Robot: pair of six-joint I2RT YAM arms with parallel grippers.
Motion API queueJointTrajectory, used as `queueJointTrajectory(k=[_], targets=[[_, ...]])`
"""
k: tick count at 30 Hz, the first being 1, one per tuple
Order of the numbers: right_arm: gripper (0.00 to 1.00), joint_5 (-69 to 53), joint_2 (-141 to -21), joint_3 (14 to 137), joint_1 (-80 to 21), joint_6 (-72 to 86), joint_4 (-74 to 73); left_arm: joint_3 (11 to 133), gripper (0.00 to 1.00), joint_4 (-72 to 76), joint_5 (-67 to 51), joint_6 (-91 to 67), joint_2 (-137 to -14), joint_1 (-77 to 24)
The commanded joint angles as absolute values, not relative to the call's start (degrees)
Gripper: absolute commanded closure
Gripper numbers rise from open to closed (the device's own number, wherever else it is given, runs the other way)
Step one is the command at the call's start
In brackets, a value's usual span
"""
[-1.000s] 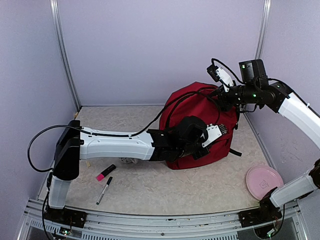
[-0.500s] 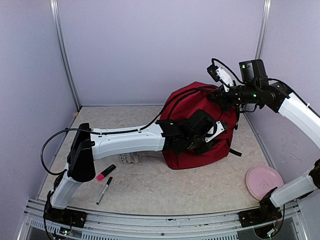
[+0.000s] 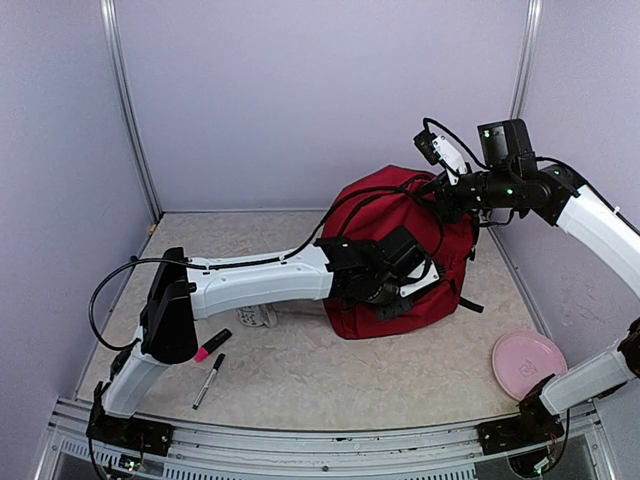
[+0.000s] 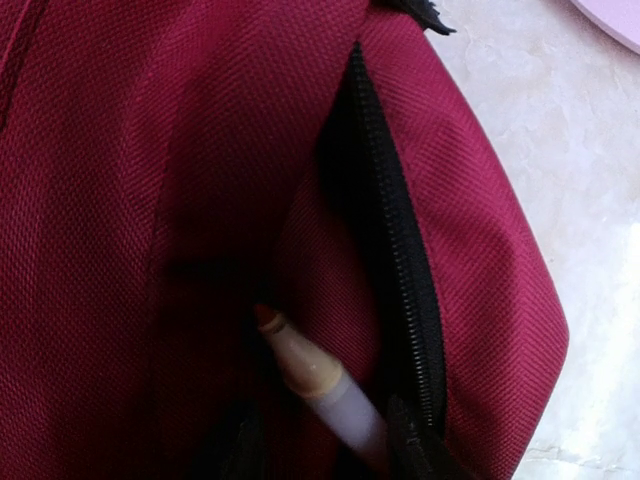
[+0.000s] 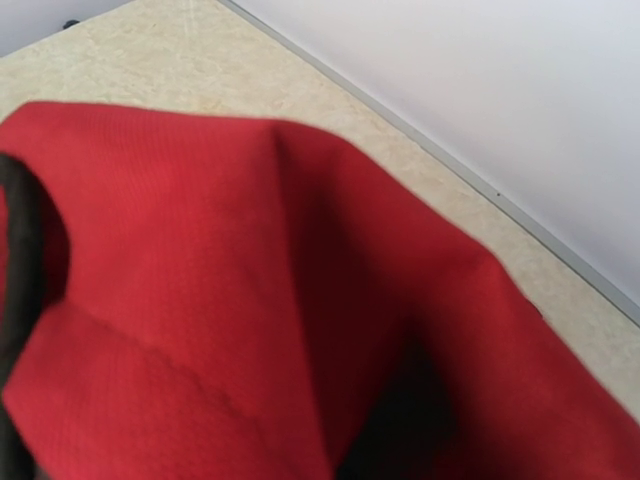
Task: Pack the student bag
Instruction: Place the pen in the lower front pocket of the bag, then pick up the pen at the center of the board.
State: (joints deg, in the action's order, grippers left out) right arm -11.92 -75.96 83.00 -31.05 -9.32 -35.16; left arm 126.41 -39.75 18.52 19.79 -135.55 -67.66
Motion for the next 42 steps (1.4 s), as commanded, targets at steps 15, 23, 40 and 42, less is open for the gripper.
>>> queueJointTrajectory(k=[15, 23, 40, 42], targets=[[0.95, -12.54, -74.66, 84.69, -30.84, -8.55, -35.30, 107.94, 0.29, -35.86, 13.08, -1.45, -105.25, -69.33], [0.95, -12.83, -74.27, 83.57, -30.83, -9.46, -35.67, 74.39, 0.32, -39.58, 19.57, -30.07, -76.73, -63.31], [0.93, -13.79, -74.09, 82.73, -30.80, -10.45, -35.54, 45.97, 0.28, -40.29, 16.82, -38.40, -75.41, -42.35], [0.93, -13.86, -74.01, 82.67, -30.79, -10.44, -35.65, 44.54, 0.28, -37.76, 15.15, -37.08, -77.36, -40.67]])
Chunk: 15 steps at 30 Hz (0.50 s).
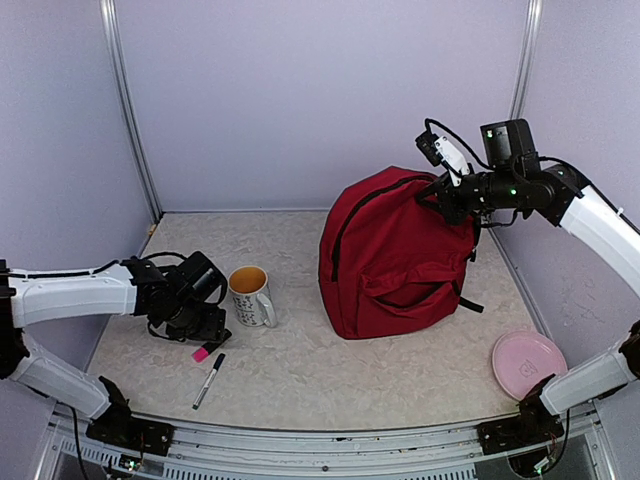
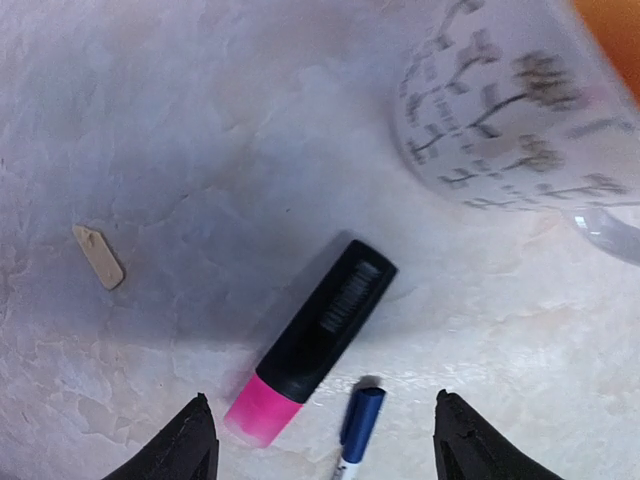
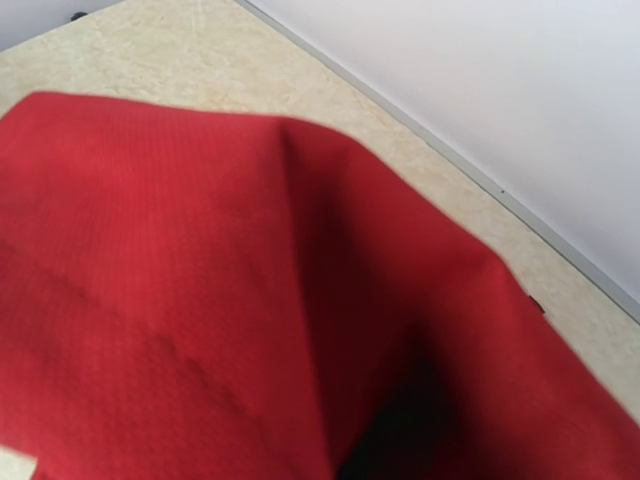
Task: Pack the student bag
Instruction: Pick up the pen at the center of the board.
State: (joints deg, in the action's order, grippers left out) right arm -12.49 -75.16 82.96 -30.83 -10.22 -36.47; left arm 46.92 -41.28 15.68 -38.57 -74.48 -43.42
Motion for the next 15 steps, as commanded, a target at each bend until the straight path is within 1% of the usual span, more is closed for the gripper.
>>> queueJointTrajectory(k=[1, 5, 9, 13, 15], targets=[[0.93, -13.95, -73.94, 82.62, -30.79, -10.46, -35.72, 44.13, 0.28, -37.08, 14.54, -36.51, -78.29, -39.93], [0.92, -13.87, -73.46, 82.55, -30.80, -10.46, -35.81, 43.09, 0.29, -35.36, 11.46, -35.00, -81.77, -37.97], [0.92, -13.84, -73.13, 82.21, -30.83, -10.48, -35.39, 41.80, 0.29, -34.19, 9.67, -34.46, -81.10, -37.45], [0.92, -14.08, -73.20, 82.52, -30.78, -10.58, -35.35, 39.56, 0.29, -31.50, 2.35, -32.52, -82.41, -32.27], [0.92, -14.42, -73.13, 82.85, -30.79, -10.63, -35.56, 40.03, 0.32, -31.88, -1.26, -31.78, -84.08, -29.70]])
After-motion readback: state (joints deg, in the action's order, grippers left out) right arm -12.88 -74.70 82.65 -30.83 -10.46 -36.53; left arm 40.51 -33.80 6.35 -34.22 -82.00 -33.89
